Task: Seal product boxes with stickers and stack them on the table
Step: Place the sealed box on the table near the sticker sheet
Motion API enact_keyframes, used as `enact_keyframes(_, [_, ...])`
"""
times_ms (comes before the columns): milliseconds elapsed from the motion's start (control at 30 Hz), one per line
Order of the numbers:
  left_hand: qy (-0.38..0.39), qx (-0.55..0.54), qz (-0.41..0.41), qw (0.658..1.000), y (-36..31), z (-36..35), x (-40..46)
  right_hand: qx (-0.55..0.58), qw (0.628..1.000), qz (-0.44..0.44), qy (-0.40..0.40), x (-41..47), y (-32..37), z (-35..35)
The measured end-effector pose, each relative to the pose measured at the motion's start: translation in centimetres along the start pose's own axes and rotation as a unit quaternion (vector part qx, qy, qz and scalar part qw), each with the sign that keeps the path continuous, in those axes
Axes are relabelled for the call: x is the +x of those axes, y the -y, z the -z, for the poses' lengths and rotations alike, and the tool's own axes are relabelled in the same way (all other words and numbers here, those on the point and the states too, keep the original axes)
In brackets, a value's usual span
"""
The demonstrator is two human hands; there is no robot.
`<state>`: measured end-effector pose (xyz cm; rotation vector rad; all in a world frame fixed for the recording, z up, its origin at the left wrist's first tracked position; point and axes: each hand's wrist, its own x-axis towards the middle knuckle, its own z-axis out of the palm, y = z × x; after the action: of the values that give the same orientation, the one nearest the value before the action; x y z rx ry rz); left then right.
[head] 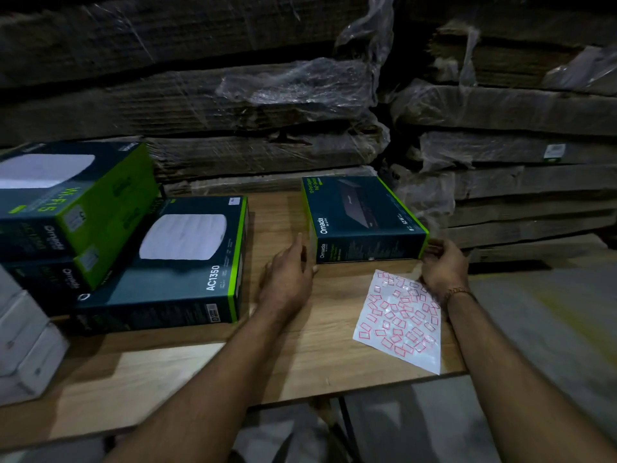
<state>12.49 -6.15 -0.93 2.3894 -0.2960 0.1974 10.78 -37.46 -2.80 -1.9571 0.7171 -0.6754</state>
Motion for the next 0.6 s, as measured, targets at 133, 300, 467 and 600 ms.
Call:
enact_keyframes(133, [-0.043, -0.079, -0.044, 0.995, -0.7, 0.4, -2.4, -0.013, 0.998, 0.008, -0.065, -0.4, 0.2, 0.6])
enact_keyframes(300, [-0.086, -0.103, -0.077, 0.988, -3.2, 3.8, -5.2, -0.029, 0.993, 0.008, -0.113, -3.1, 1.7, 1.7])
enact_keyframes(467, [-0.168, -0.072, -0.138, 0.973, -3.4, 10.0, -7.2, -0.101, 0.982, 0.091, -0.130, -8.8, 5.5, 1.3])
enact_keyframes(600, [-0.249, -0.052, -0.122, 0.959, -1.2, 13.7, -9.0, -0.095, 0.973, 0.194, -0.083, -14.9, 11.1, 0.0])
